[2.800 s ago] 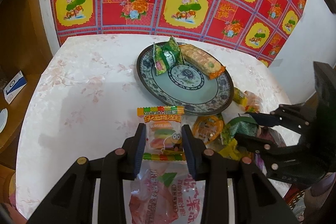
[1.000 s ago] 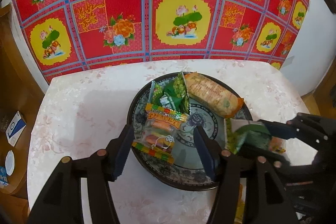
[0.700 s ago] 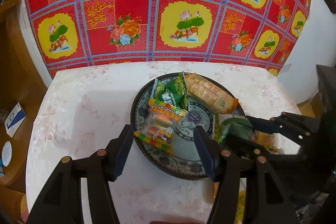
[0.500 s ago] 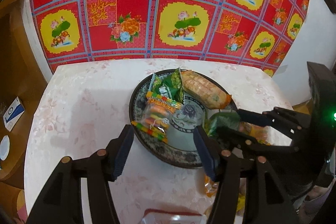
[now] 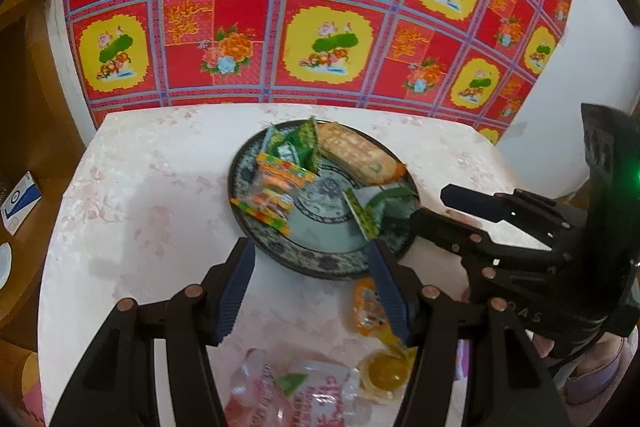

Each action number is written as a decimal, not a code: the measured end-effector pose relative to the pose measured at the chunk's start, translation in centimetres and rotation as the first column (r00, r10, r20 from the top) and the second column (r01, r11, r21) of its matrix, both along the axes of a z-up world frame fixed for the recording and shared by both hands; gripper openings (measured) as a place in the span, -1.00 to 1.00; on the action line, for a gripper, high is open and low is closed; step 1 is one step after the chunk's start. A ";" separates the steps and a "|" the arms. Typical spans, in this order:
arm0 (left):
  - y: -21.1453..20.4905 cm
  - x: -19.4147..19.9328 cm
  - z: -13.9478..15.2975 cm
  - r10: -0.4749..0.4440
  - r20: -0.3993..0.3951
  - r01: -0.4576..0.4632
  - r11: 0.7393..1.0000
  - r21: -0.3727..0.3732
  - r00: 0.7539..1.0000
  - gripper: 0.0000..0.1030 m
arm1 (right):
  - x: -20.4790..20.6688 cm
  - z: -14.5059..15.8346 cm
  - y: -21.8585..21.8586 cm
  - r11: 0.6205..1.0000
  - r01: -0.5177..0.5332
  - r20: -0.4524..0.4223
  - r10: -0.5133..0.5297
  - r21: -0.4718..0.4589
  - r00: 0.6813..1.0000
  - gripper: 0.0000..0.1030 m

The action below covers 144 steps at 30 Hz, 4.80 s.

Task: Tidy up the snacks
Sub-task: 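Lower the green snack bag onto the plate with the right gripper, then grasp the orange jelly cup with the left gripper while the right gripper moves to a yellow candy packet, then carry the jelly cup to the plate with the left gripper while the right gripper grasps the yellow packet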

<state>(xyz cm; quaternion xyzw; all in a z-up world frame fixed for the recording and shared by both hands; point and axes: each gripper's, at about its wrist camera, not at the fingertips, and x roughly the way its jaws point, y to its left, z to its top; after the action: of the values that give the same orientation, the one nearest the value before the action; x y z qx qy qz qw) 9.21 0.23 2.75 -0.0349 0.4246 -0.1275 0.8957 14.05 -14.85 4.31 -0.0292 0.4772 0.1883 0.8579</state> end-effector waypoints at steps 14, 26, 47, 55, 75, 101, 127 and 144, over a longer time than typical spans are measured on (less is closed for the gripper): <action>-2.8 -1.4 -1.4 -0.086 -0.039 0.087 0.996 0.020 0.996 0.21 | -2.8 1.2 -2.5 0.999 0.053 -0.014 -0.053 0.010 0.999 -0.13; -4.4 -1.6 -2.8 -0.119 -0.057 0.122 0.991 0.051 0.991 0.02 | -3.1 -0.1 -5.3 0.988 0.153 -0.052 -0.152 0.023 0.987 -0.13; -5.4 -1.4 -5.0 -0.137 -0.072 0.143 0.987 0.076 0.988 -0.53 | -2.6 -1.0 -5.3 0.989 0.146 -0.067 -0.145 0.011 0.987 -0.13; -4.3 -1.6 -3.9 -0.117 -0.056 0.120 0.992 0.044 0.992 -0.53 | -1.5 -1.9 -3.9 0.995 0.083 -0.055 -0.086 -0.054 0.995 -0.13; -3.1 -1.8 -3.2 -0.084 -0.044 0.085 0.996 0.031 0.996 -0.53 | 0.7 -4.9 -2.4 0.992 -0.027 -0.107 0.014 -0.122 0.994 -0.19; -1.9 0.3 -2.6 -0.030 -0.004 0.030 0.999 0.038 1.000 -0.53 | -0.2 -3.5 -5.2 0.994 0.097 -0.037 -0.098 -0.042 0.994 -0.69; -1.3 2.9 -3.3 -0.003 -0.006 0.003 0.999 0.033 1.000 -0.20 | 1.0 -4.3 -4.7 0.994 0.072 -0.058 -0.077 -0.081 0.995 -0.08; -0.6 1.7 -2.7 0.019 -0.002 -0.018 1.000 0.021 1.000 -0.19 | 2.0 -2.8 -5.2 0.990 0.126 -0.037 -0.128 -0.056 0.991 -0.50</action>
<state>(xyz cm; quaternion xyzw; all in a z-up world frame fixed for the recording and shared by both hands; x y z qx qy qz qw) 10.95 -0.32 0.04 -0.0297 0.4264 -0.1148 0.8967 16.03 -20.06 1.51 -0.0178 0.5000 0.1209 0.8573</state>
